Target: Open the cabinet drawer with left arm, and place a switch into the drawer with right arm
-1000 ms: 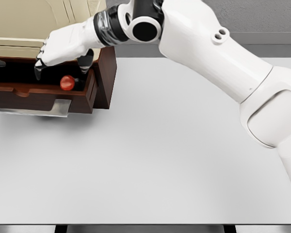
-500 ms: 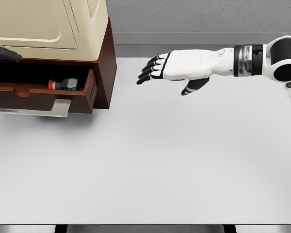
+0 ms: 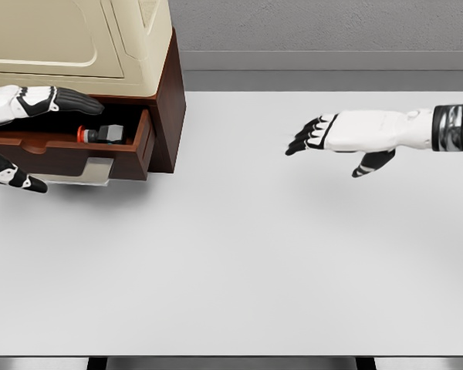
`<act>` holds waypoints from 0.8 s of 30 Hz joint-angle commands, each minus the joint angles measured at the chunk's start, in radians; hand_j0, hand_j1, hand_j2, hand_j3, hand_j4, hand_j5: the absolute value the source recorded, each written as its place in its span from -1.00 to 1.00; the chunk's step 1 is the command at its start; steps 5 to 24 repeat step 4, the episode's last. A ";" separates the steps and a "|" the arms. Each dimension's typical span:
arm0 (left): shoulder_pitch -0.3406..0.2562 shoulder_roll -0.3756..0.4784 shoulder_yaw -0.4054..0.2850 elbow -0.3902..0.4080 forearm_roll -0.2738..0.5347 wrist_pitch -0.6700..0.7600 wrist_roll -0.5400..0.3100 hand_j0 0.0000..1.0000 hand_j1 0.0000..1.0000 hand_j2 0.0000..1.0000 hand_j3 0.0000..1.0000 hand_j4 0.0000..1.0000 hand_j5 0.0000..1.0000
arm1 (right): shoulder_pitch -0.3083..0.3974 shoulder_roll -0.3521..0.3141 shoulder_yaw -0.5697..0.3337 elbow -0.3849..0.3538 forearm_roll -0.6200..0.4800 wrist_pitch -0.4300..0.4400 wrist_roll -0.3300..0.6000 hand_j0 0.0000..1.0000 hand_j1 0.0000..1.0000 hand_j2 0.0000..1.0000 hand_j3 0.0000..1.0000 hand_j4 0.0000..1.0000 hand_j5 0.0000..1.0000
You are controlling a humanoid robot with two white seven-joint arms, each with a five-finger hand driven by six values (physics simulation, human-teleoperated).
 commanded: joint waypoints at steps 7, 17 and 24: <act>0.000 -0.014 -0.004 0.000 0.004 0.003 0.000 1.00 1.00 1.00 1.00 1.00 1.00 | 0.000 -0.003 0.010 0.001 -0.006 0.003 0.000 1.00 1.00 1.00 1.00 1.00 1.00; 0.000 -0.014 -0.004 0.000 0.004 0.003 0.000 1.00 1.00 1.00 1.00 1.00 1.00 | 0.000 -0.003 0.010 0.001 -0.006 0.003 0.000 1.00 1.00 1.00 1.00 1.00 1.00; 0.000 -0.014 -0.004 0.000 0.004 0.003 0.000 1.00 1.00 1.00 1.00 1.00 1.00 | 0.000 -0.003 0.010 0.001 -0.006 0.003 0.000 1.00 1.00 1.00 1.00 1.00 1.00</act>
